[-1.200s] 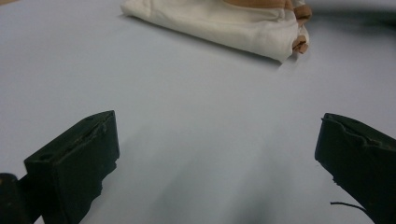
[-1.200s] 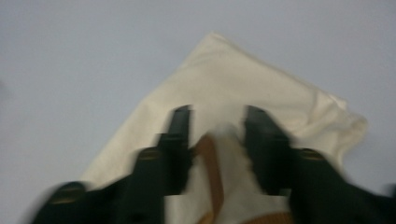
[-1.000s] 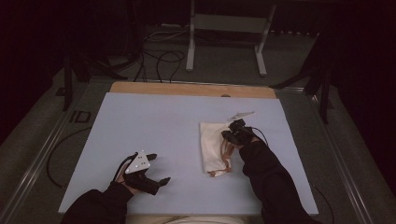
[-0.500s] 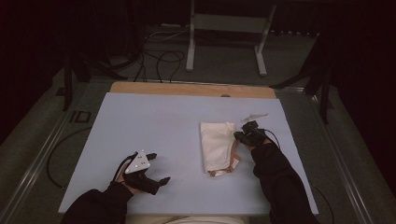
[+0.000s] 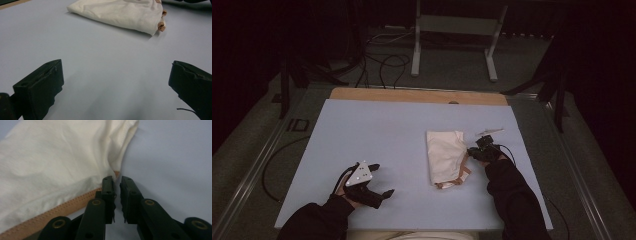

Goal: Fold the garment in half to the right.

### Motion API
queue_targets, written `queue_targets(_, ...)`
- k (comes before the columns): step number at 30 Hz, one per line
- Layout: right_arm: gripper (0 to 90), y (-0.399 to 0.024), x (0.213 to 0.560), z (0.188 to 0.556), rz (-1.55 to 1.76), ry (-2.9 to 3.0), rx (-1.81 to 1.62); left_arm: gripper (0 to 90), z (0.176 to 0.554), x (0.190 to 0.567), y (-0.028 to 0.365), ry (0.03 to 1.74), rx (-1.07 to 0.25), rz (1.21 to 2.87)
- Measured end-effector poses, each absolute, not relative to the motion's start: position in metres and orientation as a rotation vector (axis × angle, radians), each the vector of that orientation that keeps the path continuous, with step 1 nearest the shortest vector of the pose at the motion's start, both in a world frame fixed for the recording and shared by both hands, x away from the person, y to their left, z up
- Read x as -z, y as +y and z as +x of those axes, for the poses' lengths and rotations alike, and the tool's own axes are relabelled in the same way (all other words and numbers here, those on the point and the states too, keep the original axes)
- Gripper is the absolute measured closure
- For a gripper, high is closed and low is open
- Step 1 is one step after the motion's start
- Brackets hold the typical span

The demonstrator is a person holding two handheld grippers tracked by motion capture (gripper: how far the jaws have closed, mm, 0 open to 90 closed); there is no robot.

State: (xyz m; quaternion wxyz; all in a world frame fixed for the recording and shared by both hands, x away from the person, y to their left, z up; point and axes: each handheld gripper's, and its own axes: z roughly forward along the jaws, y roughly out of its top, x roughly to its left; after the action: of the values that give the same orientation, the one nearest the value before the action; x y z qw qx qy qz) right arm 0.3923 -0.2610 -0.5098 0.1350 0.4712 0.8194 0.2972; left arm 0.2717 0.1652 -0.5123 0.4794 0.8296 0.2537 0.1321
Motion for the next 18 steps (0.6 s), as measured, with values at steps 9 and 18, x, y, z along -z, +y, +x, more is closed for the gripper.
queue_targets(9, 77.5, -0.268, 0.499, 0.397, 1.379, 2.327, -0.883, 0.6, 0.272, 0.512, 0.165, 0.619, -0.326, 2.027)
queue_targets(18, 65.8, -0.259, 0.478, 0.420, 1.390, 2.287, -0.976, 0.6, 0.273, 0.511, 0.166, 0.616, -0.331, 2.023)
